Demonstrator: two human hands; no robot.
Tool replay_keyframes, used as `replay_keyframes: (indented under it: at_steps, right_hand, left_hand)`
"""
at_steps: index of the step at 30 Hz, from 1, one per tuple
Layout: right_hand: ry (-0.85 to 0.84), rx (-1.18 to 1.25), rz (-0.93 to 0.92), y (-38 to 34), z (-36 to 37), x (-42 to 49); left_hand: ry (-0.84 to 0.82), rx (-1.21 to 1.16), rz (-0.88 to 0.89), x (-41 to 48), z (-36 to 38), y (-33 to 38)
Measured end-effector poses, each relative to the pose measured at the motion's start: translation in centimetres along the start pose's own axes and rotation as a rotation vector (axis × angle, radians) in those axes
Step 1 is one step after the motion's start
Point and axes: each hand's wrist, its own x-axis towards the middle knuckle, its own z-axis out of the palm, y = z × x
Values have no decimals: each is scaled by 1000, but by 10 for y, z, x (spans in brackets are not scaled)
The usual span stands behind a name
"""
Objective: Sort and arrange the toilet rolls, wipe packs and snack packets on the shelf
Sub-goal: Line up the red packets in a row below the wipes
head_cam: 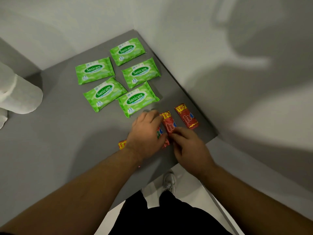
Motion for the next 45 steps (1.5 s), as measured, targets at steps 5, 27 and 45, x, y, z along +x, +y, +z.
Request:
replay_keyframes:
  at_steps: [5, 27, 45]
  right_hand:
    - [2, -90, 4, 8, 6, -10]
    - [62, -126, 7, 10, 1, 12]
    - [69, -72, -35, -8, -6, -2]
  left_hand:
    - [-87, 73, 70, 10, -1, 6]
    - [66, 34, -19, -20, 4, 2]
    - [176, 22, -4, -47, 5, -29]
